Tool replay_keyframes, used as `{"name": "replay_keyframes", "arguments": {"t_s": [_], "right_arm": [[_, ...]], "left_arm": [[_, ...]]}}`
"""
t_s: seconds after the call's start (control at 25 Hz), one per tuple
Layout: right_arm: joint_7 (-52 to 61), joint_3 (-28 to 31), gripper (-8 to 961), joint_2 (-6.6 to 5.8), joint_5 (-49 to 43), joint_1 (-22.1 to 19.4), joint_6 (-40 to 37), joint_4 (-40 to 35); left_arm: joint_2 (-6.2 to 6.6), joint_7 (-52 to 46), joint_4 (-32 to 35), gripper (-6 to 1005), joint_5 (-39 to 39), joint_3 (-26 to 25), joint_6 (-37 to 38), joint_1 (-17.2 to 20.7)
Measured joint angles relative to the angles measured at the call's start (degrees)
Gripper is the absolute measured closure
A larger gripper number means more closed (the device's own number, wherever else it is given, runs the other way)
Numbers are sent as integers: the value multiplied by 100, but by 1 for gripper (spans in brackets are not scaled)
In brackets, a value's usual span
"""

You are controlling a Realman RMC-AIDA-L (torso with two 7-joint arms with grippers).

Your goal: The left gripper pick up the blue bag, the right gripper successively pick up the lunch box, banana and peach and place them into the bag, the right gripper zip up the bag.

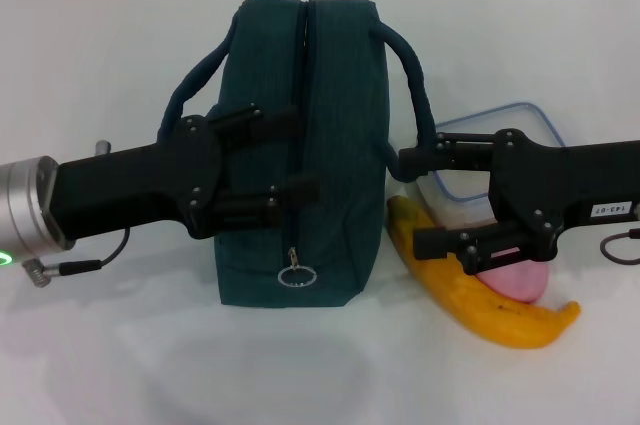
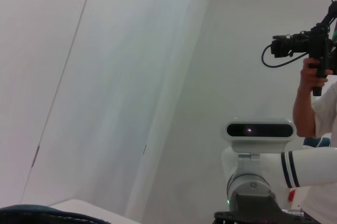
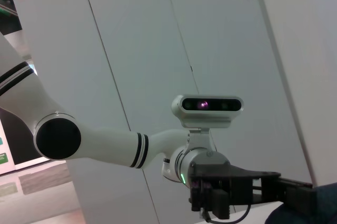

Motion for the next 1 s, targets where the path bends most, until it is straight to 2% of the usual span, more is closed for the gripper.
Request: {"name": "replay_keyframes", "arguments": {"t_s": [0.76,1.0], "right_arm": [[0,-18,100,22,-33,-5,3,64],[-77,-2,105,21,-33,-179,9,65]], "left_arm": [[-69,95,-2,117,15,0,-7,-10],[-103,-758,544,116,-126,-287,-182,-226]]}}
